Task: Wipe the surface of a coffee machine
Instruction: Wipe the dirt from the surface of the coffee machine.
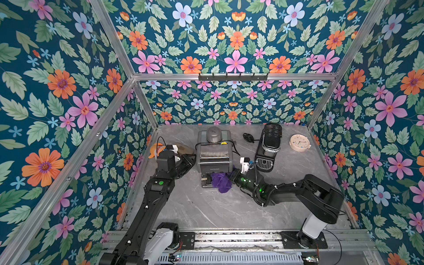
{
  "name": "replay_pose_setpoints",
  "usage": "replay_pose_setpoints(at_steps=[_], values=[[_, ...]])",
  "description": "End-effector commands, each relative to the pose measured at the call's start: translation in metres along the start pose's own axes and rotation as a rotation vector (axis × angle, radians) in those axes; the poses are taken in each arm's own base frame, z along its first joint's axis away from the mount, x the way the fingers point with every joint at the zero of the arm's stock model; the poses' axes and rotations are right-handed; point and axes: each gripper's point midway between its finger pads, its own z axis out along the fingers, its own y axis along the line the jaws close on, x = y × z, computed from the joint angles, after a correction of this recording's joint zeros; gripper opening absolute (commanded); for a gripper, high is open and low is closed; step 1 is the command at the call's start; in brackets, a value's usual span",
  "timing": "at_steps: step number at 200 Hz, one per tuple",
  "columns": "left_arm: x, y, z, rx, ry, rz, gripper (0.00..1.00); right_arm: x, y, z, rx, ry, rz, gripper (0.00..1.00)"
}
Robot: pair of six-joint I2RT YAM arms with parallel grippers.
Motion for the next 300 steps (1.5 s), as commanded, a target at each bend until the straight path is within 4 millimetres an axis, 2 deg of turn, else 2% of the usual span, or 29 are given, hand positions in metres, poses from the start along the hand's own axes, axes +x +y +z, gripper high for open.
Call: replay_pose_setpoints(at_steps=[1,23,36,59,91,139,176,210,213,224,282,286,300], values=[[0.007,-0.012,-0.001,0.06,0.038,0.021,0.34,-0.008,0.033,0.004,-0.173,-0.04,0.074,0.0],[0.007,-0.011,-0.001,0.055,0.039,0.023,0.34,0.0,0.009,0.01,-0.118,-0.041,0.107,0.0],[0.007,-0.011,-0.002,0.056,0.038,0.023,0.34,0.005,0.005,0.012,-0.119,-0.04,0.12,0.0],[0.006,-0.013,-0.004,0.056,0.033,0.031,0.34,0.01,0.011,0.012,-0.165,-0.039,0.147,0.0],[0.006,-0.013,-0.005,0.047,0.037,0.046,0.34,0.008,0.034,0.001,-0.209,-0.061,0.09,0.0],[0.005,-0.014,-0.006,0.043,0.038,0.055,0.34,-0.003,0.033,-0.03,-0.189,-0.132,0.073,0.0],[0.005,-0.013,-0.005,0.037,0.043,0.064,0.34,-0.011,0.028,-0.045,-0.17,-0.178,0.061,0.0],[0.005,-0.015,-0.006,0.038,0.04,0.066,0.34,-0.021,0.036,-0.056,-0.177,-0.228,0.004,0.0],[0.005,-0.015,-0.006,0.038,0.04,0.067,0.34,-0.025,0.048,-0.06,-0.206,-0.24,0.001,0.0],[0.005,-0.015,-0.007,0.038,0.04,0.067,0.34,-0.027,0.056,-0.063,-0.222,-0.25,-0.023,0.0],[0.006,-0.014,-0.007,0.04,0.039,0.057,0.33,-0.012,0.081,-0.043,-0.285,-0.156,-0.039,0.0],[0.005,-0.014,-0.008,0.042,0.036,0.057,0.33,-0.009,0.069,-0.037,-0.262,-0.145,-0.037,0.0],[0.007,-0.013,-0.008,0.045,0.04,0.046,0.32,-0.007,0.065,-0.031,-0.261,-0.14,-0.016,0.0]])
